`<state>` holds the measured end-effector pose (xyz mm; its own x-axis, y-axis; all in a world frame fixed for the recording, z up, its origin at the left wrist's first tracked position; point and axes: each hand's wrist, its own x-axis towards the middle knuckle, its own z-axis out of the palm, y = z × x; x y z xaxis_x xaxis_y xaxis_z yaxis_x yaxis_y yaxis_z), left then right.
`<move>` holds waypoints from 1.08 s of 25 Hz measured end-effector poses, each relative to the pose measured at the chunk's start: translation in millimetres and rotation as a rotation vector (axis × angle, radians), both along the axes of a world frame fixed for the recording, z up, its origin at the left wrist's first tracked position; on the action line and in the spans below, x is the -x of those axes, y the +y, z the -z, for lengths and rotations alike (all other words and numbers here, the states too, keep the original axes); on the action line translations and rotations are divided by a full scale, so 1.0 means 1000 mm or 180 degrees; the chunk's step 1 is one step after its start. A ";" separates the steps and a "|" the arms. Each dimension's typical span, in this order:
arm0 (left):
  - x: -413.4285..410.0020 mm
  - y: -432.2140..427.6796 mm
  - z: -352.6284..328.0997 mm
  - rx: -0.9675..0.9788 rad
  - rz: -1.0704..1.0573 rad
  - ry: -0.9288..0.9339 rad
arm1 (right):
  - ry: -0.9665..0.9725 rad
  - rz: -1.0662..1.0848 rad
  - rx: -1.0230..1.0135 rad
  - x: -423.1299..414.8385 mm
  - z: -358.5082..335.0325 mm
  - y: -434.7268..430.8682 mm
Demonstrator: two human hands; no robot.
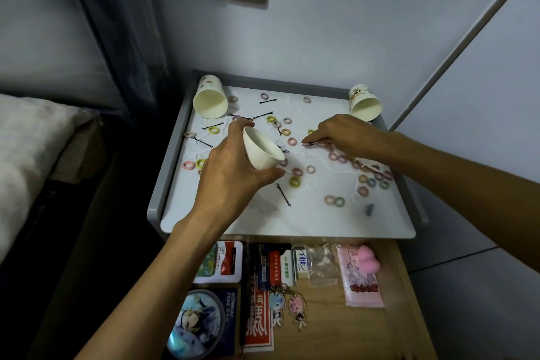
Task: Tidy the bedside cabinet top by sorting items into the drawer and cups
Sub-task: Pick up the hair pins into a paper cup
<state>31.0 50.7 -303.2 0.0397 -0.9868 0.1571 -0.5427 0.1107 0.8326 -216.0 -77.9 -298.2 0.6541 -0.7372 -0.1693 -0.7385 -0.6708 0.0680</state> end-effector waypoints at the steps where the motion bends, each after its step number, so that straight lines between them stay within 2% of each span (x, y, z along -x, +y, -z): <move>1: 0.000 0.000 0.000 0.0000 0.0012 -0.0006 | 0.0135 0.0057 0.0005 0.001 -0.001 0.000; 4: 0.000 0.001 -0.001 0.0004 0.0022 0.0001 | 0.0602 0.0223 -0.0158 0.001 -0.004 -0.001; 6: 0.000 0.001 -0.001 0.0002 0.0035 0.0015 | 0.0665 0.0289 -0.0285 0.003 -0.001 -0.004; 8: 0.000 0.001 -0.001 -0.0013 0.0039 -0.0005 | 0.0241 0.0530 -0.0388 0.003 0.003 -0.006; 11: 0.000 0.001 0.000 -0.0019 0.0053 -0.0005 | -0.0816 0.0896 -0.0611 -0.007 -0.001 -0.003; 15: -0.001 -0.001 0.004 -0.0071 0.0045 -0.0095 | -0.1724 0.0661 -0.0747 -0.039 -0.038 0.015; 17: -0.001 -0.001 0.005 -0.0077 0.0040 -0.0116 | -0.1849 0.0413 -0.0908 -0.060 -0.055 0.027; 22: 0.000 -0.002 0.004 -0.0053 0.0053 -0.0023 | -0.1402 -0.0195 -0.1081 -0.101 -0.057 0.050; 24: -0.003 -0.002 0.003 -0.0017 0.0001 0.0088 | -0.1744 -0.0038 -0.1025 -0.100 -0.057 0.045; 27: -0.008 -0.003 0.000 0.0058 -0.0141 0.0104 | -0.2281 0.0833 -0.0750 -0.079 -0.046 0.015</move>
<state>39.2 48.0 -303.6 0.0886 -0.9810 0.1729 -0.5199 0.1025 0.8480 -137.1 -62.4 -252.6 0.4734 -0.8791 0.0563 -0.6844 -0.4073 -0.6048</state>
